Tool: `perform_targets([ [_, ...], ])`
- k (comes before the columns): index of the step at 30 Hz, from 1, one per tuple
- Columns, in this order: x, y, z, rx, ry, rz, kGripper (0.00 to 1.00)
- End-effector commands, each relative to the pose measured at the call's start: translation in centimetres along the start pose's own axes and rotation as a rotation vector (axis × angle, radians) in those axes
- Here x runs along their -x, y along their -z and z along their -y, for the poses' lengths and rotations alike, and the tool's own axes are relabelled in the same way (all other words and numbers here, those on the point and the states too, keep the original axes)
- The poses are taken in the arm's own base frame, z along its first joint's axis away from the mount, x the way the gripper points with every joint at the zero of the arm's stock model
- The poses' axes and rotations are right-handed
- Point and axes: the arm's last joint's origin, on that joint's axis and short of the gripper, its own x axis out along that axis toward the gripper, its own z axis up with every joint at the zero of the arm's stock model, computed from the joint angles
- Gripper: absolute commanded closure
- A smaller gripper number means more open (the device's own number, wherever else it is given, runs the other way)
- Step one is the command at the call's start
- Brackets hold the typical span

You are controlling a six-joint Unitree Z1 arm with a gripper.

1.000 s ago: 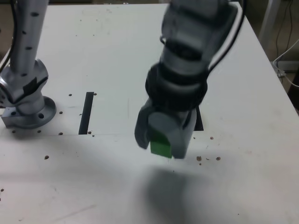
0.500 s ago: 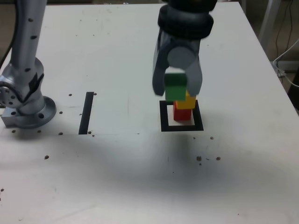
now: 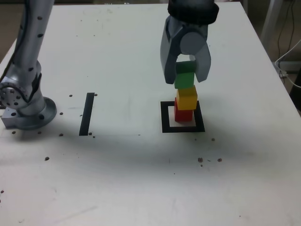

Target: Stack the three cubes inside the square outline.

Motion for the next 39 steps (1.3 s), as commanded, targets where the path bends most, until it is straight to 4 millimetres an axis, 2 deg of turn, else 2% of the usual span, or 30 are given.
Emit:
perform_targets([
  [1,-0.2,-0.1,0.0,0.001,0.002,-0.028,0.72],
  [16,-0.8,-1.4,0.1,0.000,0.002,-0.028,0.72],
  [25,-1.1,-1.5,0.1,-0.009,-0.002,-0.037,0.71],
  [27,-1.1,-1.5,0.1,-0.015,-0.002,-0.038,0.62],
  [32,-1.3,-1.4,0.0,-0.036,-0.001,-0.040,0.14],
  [33,-1.3,-1.4,0.0,-0.038,-0.002,-0.040,0.07],
  [35,-1.3,-1.4,0.0,-0.040,-0.002,-0.040,0.01],
  [39,-1.2,-1.3,0.0,-0.042,-0.001,-0.039,0.01],
])
